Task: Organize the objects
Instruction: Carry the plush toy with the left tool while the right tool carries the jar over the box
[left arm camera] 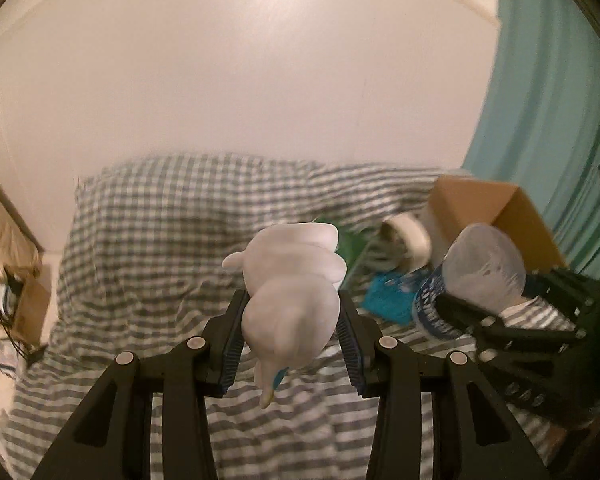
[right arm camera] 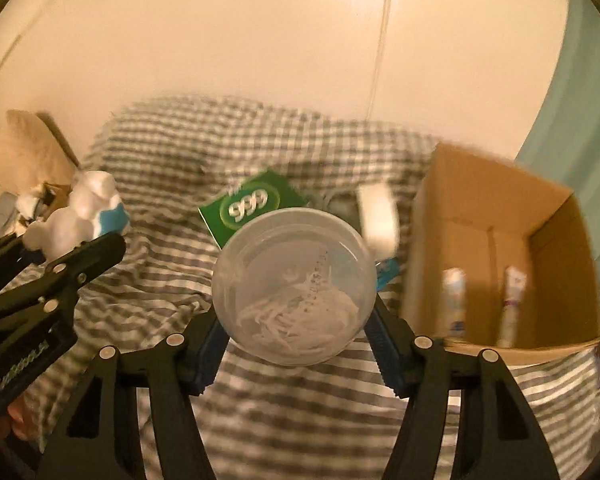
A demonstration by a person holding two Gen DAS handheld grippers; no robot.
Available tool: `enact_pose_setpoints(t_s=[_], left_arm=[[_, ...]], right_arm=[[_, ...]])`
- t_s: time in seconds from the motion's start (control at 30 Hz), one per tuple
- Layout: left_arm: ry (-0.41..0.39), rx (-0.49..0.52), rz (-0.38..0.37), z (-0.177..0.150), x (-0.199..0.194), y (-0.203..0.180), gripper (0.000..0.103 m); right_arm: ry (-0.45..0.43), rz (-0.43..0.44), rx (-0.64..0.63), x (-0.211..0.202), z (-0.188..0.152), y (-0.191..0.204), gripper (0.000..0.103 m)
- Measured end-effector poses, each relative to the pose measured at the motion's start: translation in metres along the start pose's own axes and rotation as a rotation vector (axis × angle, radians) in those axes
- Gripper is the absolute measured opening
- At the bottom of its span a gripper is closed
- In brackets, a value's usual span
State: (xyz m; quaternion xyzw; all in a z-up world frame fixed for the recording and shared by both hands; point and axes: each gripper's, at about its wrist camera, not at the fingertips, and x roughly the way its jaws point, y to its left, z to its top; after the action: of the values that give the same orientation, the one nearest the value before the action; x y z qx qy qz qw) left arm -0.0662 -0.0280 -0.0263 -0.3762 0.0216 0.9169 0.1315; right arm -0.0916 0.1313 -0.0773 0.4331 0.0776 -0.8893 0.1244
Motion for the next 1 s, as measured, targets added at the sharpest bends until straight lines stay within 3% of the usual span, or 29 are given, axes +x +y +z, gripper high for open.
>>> enact_pose_setpoints(t_s=[0.1, 0.27, 0.47, 0.73, 1.0], left_arm=[[-0.029, 0.033, -0.008, 0.011, -0.022, -0.017, 0.044], [-0.078, 0.072, -0.047, 0.034, -0.047, -0.053, 0.044], [-0.122, 0.051, -0.142, 0.068, -0.053, -0.103, 0.044], [-0.147, 0.135, -0.173, 0.091, -0.029, -0.175, 0.044], [-0.124, 0.153, -0.15, 0.093, 0.016, -0.202, 0.044]], right_arm=[[-0.063, -0.002, -0.023, -0.042, 0.008, -0.015, 0.062], [-0.183, -0.091, -0.103, -0.112, 0.029, -0.047, 0.062], [-0.302, -0.119, -0.016, -0.167, 0.03, -0.108, 0.062], [-0.347, -0.083, 0.124, -0.152, 0.023, -0.17, 0.062], [-0.349, -0.03, 0.198, -0.131, 0.014, -0.206, 0.062]])
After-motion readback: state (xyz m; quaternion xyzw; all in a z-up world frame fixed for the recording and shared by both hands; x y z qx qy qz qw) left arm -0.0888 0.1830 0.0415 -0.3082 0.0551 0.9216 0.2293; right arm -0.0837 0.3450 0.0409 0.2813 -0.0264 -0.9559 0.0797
